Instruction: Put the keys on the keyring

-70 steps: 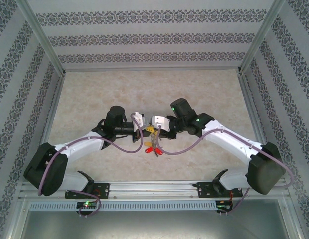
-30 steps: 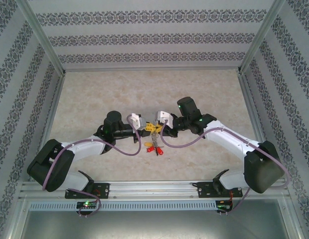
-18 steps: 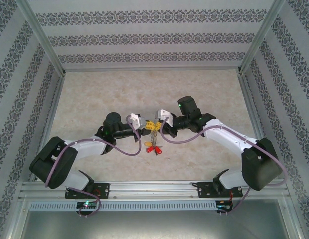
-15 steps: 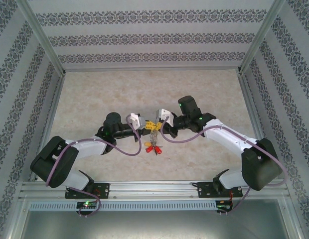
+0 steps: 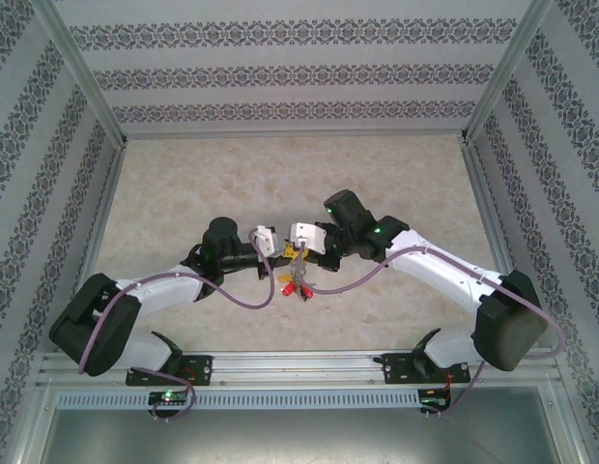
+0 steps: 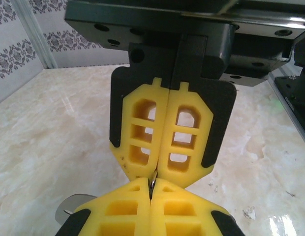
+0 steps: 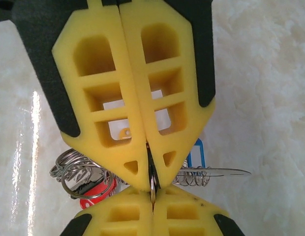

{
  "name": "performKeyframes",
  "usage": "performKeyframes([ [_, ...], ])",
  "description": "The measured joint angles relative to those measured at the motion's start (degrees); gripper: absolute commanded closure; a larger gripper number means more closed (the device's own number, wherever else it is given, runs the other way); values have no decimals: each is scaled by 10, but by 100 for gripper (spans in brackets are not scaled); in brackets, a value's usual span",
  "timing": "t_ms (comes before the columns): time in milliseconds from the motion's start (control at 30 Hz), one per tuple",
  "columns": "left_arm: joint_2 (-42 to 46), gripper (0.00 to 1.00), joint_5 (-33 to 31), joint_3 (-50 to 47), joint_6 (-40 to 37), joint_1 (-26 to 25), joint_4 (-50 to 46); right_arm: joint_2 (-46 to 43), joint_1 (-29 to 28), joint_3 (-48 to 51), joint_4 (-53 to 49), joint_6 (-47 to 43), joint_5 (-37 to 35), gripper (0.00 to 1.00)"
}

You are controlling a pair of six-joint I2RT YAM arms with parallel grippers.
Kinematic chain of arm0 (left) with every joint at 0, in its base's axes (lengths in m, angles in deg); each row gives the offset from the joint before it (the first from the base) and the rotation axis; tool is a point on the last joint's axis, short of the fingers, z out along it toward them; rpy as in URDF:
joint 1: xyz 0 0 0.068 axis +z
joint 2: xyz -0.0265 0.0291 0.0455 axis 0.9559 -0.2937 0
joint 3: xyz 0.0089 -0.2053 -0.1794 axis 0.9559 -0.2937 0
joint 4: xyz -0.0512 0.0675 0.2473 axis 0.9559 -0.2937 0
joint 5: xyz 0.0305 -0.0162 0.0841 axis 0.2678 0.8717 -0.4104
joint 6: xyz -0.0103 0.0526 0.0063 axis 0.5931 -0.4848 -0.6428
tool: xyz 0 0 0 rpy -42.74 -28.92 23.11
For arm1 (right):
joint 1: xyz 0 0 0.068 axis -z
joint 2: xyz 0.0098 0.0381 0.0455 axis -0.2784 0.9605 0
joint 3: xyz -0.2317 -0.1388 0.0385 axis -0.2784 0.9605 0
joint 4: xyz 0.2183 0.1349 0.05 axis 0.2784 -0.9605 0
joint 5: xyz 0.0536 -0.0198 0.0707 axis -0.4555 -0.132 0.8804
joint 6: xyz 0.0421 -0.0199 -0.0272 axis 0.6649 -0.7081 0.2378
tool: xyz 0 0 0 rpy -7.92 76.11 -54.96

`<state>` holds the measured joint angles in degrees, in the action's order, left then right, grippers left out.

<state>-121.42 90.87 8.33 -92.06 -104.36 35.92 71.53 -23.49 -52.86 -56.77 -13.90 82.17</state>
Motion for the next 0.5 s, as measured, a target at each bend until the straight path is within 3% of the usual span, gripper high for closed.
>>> performKeyframes([
  [167,10,100,-11,11,-35,-1,-43,-2,0,-2,-3,-3,1,100],
  [500,14,100,-9,15,-46,-12,-35,-50,28,36,23,1,64,100],
])
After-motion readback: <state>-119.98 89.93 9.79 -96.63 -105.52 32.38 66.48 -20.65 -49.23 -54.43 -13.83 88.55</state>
